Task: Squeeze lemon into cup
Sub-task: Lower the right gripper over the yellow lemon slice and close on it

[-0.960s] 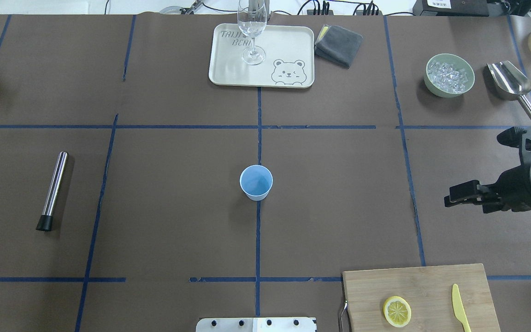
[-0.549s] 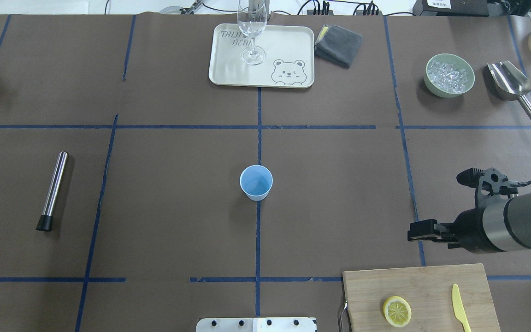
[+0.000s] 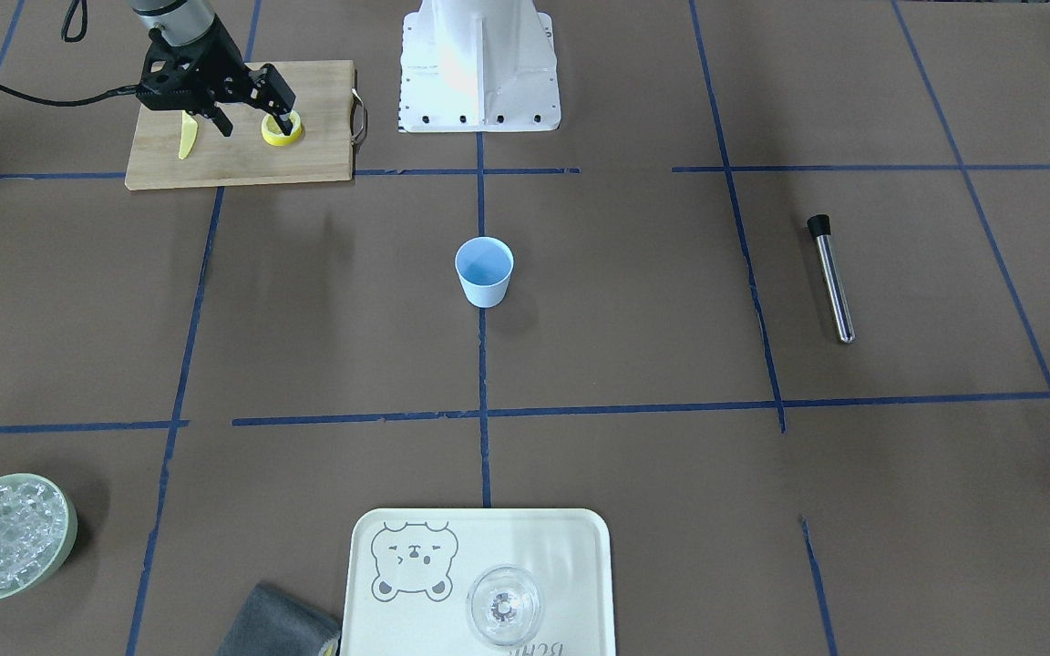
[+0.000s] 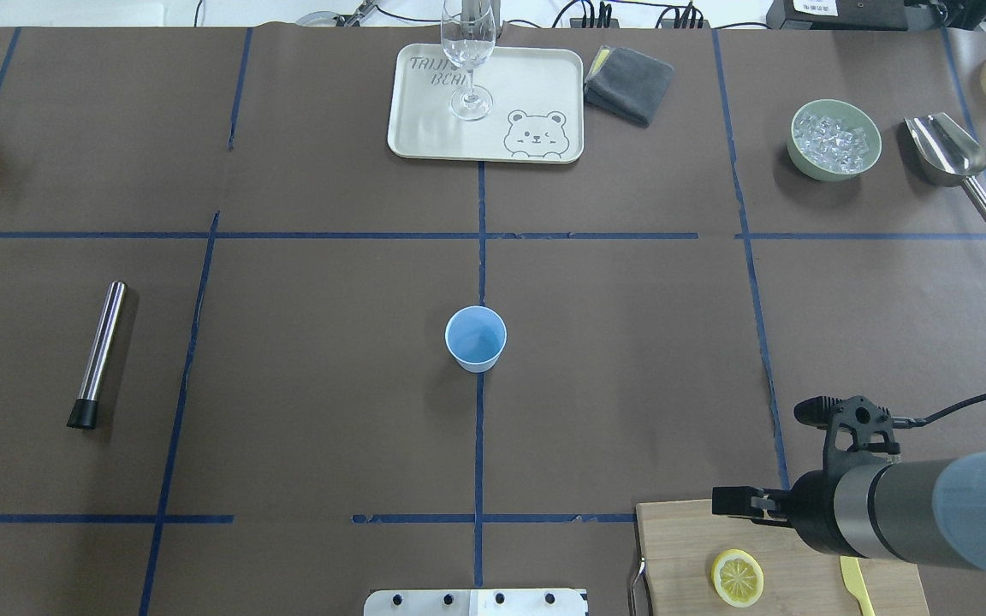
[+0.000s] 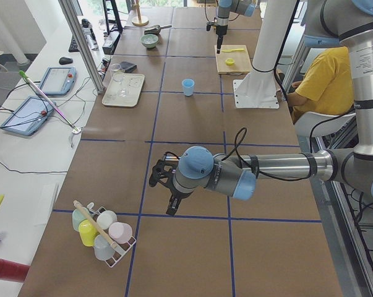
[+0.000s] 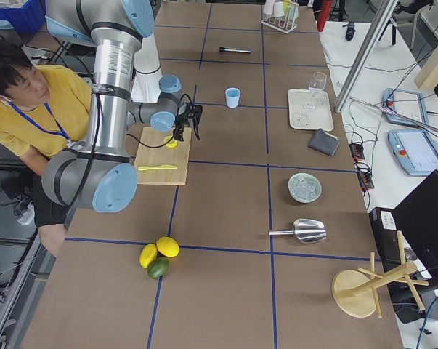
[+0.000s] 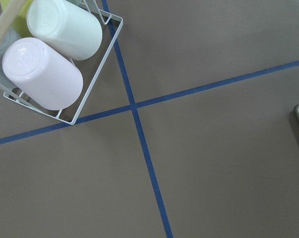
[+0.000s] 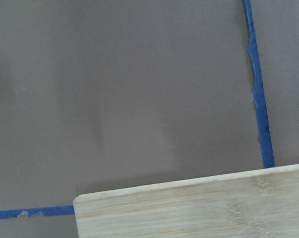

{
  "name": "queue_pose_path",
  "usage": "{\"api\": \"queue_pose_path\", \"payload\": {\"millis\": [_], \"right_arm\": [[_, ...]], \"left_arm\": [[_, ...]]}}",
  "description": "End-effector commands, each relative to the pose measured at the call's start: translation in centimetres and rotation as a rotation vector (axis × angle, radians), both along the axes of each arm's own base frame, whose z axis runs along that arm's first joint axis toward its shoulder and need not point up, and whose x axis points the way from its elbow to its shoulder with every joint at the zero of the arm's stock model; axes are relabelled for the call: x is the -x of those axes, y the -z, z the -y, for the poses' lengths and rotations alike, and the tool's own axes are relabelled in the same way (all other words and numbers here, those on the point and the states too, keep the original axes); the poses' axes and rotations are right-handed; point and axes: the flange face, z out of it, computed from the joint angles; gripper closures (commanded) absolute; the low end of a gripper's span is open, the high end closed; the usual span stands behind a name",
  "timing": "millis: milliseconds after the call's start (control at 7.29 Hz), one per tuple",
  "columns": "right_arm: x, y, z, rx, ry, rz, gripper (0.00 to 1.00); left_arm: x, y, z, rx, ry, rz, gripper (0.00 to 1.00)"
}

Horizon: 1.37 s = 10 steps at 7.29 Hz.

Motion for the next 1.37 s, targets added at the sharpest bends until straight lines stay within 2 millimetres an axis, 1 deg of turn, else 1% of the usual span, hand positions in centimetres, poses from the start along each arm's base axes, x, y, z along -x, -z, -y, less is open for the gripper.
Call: {"api": "queue_pose_path", "payload": {"millis": [0,274,412,549,686,1235], "right_arm": [[2.2,0.6,-0.7,-0.011,-0.008,-0.066,0.0],[3.7,1.0,-1.3,-0.001,0.006,-0.121,0.0],[4.4,0.8,-2.5,-0.014,0.008,-0.136,0.0],[4.7,0.6,-3.1,-0.016,0.015,-0.141,0.0],[5.3,-0.2,-3.7,-0.02,0.022,-0.158,0.0],[5.7,-1.4,-4.0,-0.019,0.03,-0.184,0.01]], "left_arm": [[0.0,0.0,-0.1,0.003,0.0,-0.003,0.0],[0.0,0.0,-0.1,0.001,0.001,-0.002,0.0],[0.0,0.0,-0.1,0.001,0.001,-0.002,0.0],[0.0,0.0,-0.1,0.001,0.001,-0.002,0.0],[0.0,0.0,-0.1,0.003,0.001,-0.003,0.0],[0.0,0.0,-0.1,0.003,0.001,-0.003,0.0]]}}
